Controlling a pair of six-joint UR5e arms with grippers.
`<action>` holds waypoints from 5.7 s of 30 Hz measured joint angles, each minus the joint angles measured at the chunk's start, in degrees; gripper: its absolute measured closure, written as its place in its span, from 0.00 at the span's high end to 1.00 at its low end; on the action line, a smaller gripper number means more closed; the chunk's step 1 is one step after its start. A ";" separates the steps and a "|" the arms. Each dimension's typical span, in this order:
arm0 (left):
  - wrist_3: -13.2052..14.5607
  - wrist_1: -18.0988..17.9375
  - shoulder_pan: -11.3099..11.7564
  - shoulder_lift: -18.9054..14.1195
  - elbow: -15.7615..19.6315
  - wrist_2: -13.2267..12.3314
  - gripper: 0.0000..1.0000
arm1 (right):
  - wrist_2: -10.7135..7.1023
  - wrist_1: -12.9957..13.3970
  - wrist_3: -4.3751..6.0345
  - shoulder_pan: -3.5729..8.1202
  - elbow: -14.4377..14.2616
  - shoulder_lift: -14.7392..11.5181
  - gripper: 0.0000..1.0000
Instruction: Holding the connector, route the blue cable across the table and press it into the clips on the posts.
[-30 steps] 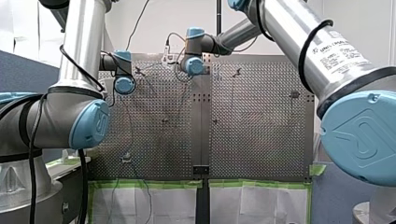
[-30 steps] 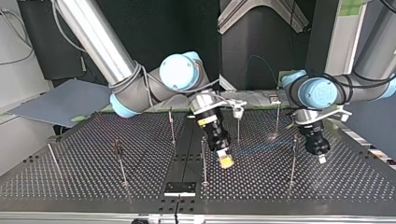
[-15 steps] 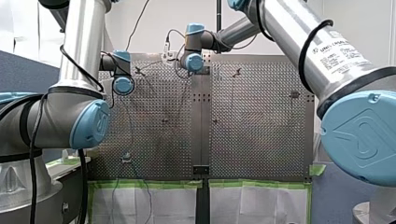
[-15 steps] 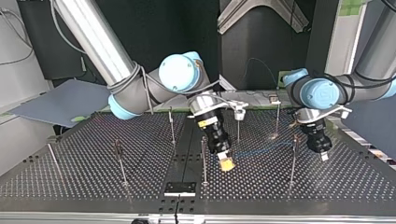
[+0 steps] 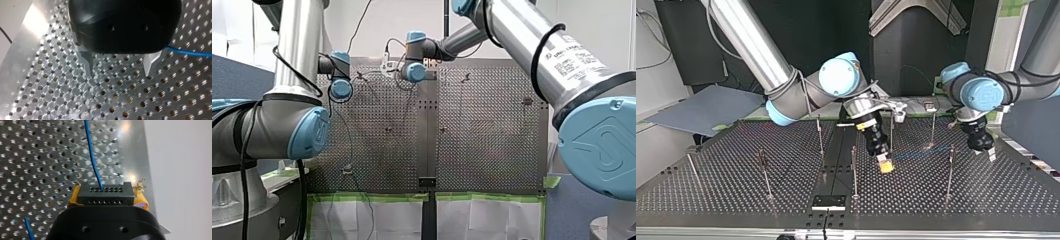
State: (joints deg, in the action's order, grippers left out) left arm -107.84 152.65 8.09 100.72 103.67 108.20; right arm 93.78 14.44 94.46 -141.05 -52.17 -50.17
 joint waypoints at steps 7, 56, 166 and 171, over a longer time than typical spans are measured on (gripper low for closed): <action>-0.89 3.46 -0.40 -3.44 3.44 -2.43 1.00 | 0.88 -0.18 0.18 -0.28 -0.15 0.99 0.00; 10.65 3.40 -12.39 -19.17 11.44 -7.65 1.00 | 1.85 -0.28 0.12 0.86 -2.02 1.77 0.00; 17.39 -4.43 -14.86 -6.74 0.62 0.33 0.47 | 1.75 -0.89 -0.05 2.31 -2.54 1.93 0.00; 17.41 -4.81 -14.94 -6.74 0.63 0.33 0.34 | 1.76 -0.88 -0.05 2.31 -2.78 1.94 0.00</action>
State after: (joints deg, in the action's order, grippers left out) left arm -90.44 147.83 -6.85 93.98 104.30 108.54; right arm 95.54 13.56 94.41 -138.74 -54.95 -48.23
